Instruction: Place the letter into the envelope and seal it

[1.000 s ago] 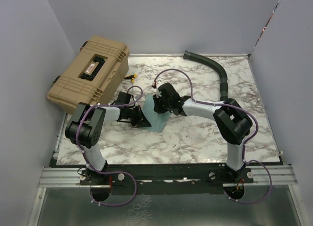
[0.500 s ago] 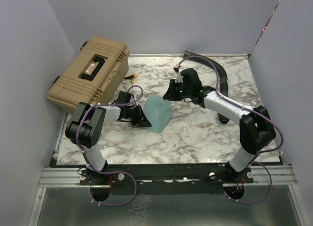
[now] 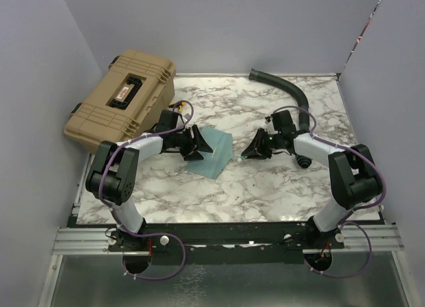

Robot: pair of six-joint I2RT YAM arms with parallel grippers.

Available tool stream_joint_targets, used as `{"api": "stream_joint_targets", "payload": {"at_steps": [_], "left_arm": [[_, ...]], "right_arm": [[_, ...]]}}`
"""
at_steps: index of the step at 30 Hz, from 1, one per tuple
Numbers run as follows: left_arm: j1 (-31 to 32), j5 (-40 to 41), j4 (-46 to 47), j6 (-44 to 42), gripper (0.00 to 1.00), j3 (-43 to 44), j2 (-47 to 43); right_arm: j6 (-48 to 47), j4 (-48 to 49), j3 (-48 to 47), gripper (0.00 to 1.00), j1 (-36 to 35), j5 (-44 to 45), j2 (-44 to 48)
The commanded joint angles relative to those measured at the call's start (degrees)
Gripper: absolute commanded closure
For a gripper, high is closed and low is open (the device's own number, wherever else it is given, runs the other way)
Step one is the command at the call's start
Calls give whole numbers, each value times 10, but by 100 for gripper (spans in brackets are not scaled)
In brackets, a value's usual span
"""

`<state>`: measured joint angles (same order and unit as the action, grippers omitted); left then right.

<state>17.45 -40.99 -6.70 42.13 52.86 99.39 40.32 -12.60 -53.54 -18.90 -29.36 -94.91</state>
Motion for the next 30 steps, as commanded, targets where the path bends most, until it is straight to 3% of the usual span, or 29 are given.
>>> {"api": "stream_joint_targets", "payload": {"at_steps": [1,20,27,30], "left_arm": [[-2,-20,-7,17,37,25,-29],[-1,-1,-12,3,38,26,-33],[-1,91,-49,-47,52,41,-53],[-1,104,-56,-57,56,43,-47]], "right_arm": [[50,-9,23,95,8,-33,-4],[103,-36,103,86,75,103,42],[119,-31,122,57,79,161,67],[123,-42,121,51,78,183,80]]}}
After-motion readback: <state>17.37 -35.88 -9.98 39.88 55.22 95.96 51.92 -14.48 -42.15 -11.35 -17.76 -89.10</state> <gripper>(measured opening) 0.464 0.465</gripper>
